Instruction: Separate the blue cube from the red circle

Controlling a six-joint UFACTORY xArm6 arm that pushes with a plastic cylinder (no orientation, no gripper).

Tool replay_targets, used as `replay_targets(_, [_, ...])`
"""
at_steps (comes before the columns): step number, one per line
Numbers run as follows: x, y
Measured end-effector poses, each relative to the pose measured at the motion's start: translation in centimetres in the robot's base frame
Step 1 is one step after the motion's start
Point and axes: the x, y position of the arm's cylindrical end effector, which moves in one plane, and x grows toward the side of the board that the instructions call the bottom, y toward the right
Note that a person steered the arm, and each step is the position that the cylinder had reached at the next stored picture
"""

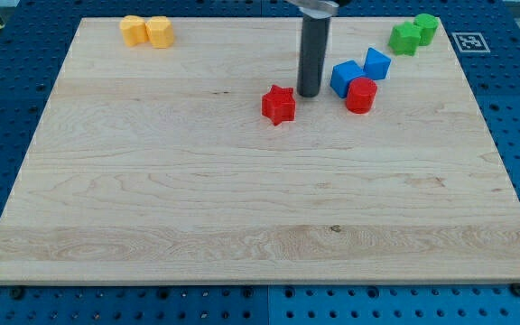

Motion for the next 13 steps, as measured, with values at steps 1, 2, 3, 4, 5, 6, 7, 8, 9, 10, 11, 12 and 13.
replay_targets(1, [2.1,2.6])
replay_targets(2, [3.0,4.3])
replay_targets(3, [3.6,5.5])
replay_targets(4, [5.9,9.0])
replay_targets(5, [5.9,13.7])
replay_targets(6, [4.0,15.8])
replay_targets(7, [3.9,15.8])
replay_targets(8, [1.1,14.8])
replay_targets(9, [0.6,13.6])
replay_targets(10, [0.6,11.6])
replay_targets(11, [0.9,7.0])
replay_targets(12, [0.9,6.2])
replay_targets(13, [0.7,6.4])
